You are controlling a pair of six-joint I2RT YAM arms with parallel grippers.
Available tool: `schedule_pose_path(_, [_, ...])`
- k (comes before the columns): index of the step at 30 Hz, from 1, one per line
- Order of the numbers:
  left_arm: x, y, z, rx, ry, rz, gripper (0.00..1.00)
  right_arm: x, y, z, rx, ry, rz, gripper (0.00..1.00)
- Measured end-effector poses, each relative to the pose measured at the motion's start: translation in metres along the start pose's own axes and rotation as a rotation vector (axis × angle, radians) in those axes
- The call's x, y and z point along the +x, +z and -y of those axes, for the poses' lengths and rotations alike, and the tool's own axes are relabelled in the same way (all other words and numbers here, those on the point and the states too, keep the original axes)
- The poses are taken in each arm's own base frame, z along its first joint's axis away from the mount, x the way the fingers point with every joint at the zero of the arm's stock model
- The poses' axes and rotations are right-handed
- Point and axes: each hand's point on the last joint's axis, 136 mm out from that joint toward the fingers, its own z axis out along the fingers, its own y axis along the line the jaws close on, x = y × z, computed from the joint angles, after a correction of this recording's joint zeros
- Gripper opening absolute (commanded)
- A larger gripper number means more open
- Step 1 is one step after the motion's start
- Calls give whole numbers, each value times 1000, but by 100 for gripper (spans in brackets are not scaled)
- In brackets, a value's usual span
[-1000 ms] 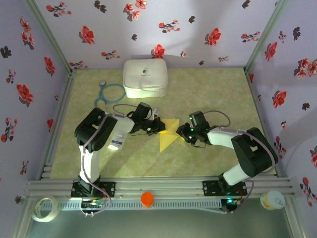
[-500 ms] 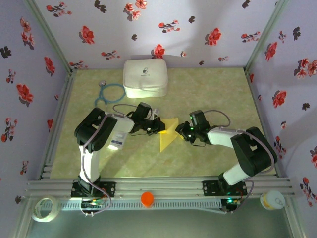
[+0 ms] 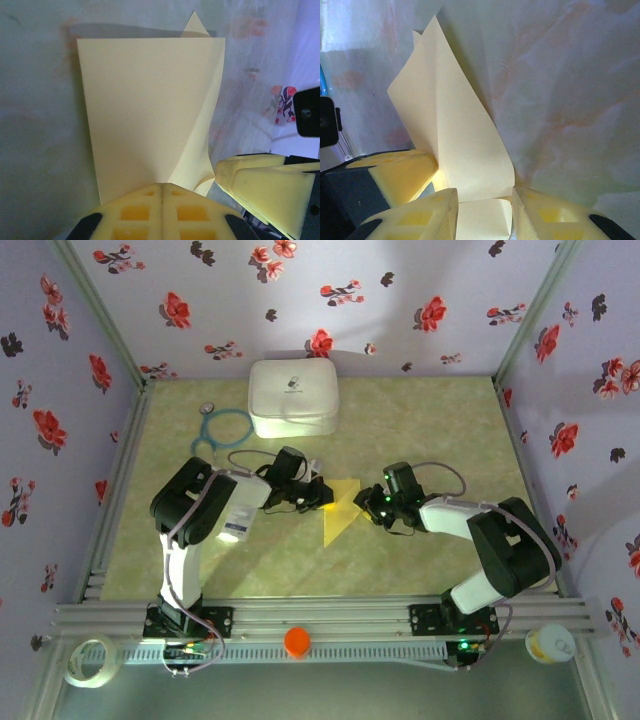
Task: Fold a paper plane with a square sheet of paper (pick it up from the middle)
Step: Fold the wing for the fifth time at the center of the table.
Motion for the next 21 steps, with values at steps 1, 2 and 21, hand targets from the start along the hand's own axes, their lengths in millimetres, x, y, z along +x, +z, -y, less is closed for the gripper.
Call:
schedule_pose_path(1, [0,0,0,0,0,0,0,0,0,0,1,4,0,35])
schedule_pose_path(2, [0,0,0,0,0,0,0,0,0,1,3,5,-1,36])
schedule_pose_path(21, [0,-1,-1,-1,-5,0,0,1,2,2,3,9,-10,38])
